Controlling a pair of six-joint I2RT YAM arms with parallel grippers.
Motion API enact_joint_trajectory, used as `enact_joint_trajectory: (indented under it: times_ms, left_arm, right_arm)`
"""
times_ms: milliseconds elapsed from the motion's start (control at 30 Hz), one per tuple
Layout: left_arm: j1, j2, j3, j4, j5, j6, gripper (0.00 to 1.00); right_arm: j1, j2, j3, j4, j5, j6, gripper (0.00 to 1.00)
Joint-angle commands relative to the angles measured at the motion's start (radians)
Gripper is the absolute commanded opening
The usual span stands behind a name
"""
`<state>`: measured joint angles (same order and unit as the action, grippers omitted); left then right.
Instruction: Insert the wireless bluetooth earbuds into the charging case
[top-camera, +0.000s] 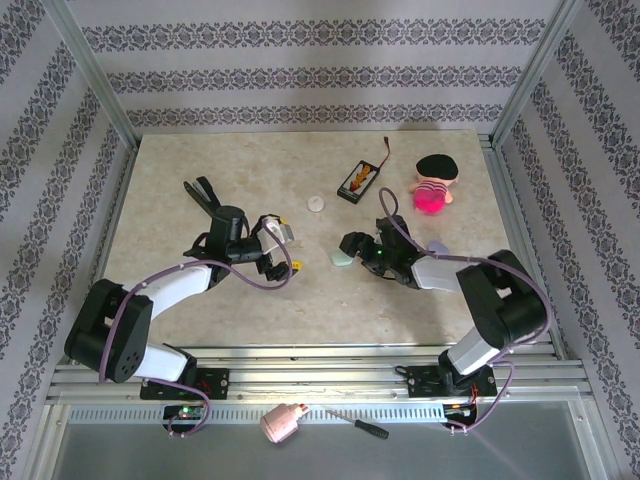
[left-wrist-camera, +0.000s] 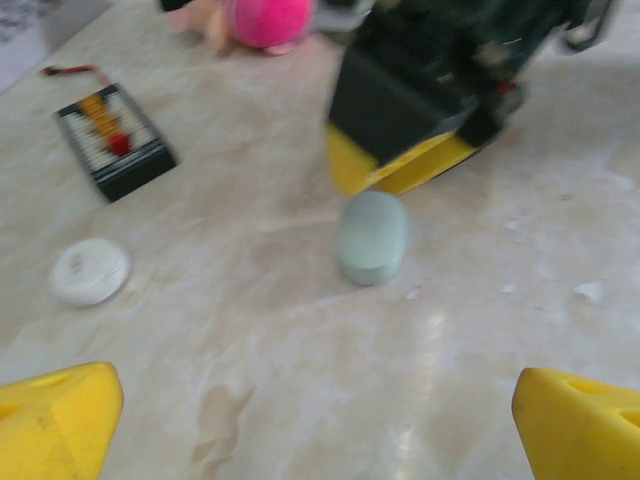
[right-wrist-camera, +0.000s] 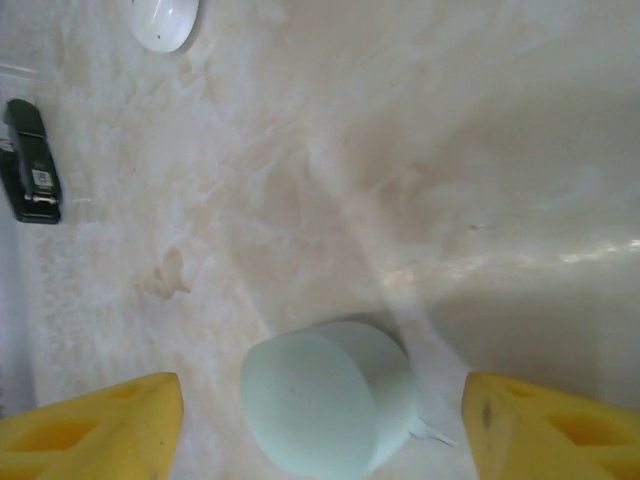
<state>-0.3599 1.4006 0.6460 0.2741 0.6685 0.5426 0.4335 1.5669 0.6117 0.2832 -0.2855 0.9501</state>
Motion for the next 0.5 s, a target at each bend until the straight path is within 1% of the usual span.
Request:
enact_joint_trajectory:
  times_ms: [0, 67, 133, 233, 333, 433, 467]
  left_arm:
    - [0.013, -0.033, -0.042, 0.149, -0.209, -0.114, 0.99]
    - [0.041, -0.042, -0.059, 0.197, -0.272, -0.179, 0.99]
    - [0.071, -0.047, -0.077, 0.243, -0.338, -0.233, 0.99]
    - [0.099, -0.054, -0.091, 0.247, -0.487, -0.293, 0.99]
    - [0.142, -0.069, -0.125, 0.264, -0.587, -0.362, 0.99]
    - [0.190, -0.098, -0.175, 0.302, -0.647, -0.420, 0.99]
    - [0.202, -0.110, -0.196, 0.326, -0.655, -0.420, 0.99]
  right_arm:
    - [-0.008, -0.113, 0.055, -0.225, 0.153, -0.180, 0.82]
    - [-0.013, -0.176, 0.073, -0.298, 0.226, -0.280, 0.89]
    - [-0.021, -0.240, 0.099, -0.378, 0.325, -0.386, 0.93]
    - [-0.034, -0.323, 0.132, -0.450, 0.501, -0.553, 0.97]
    - [-0.050, -0.392, 0.090, -0.371, 0.658, -0.724, 0.98]
    - [-0.102, -0.419, 0.011, -0.230, 0.716, -0.845, 0.98]
    - [-0.131, -0.426, -0.020, -0.181, 0.706, -0.866, 0.98]
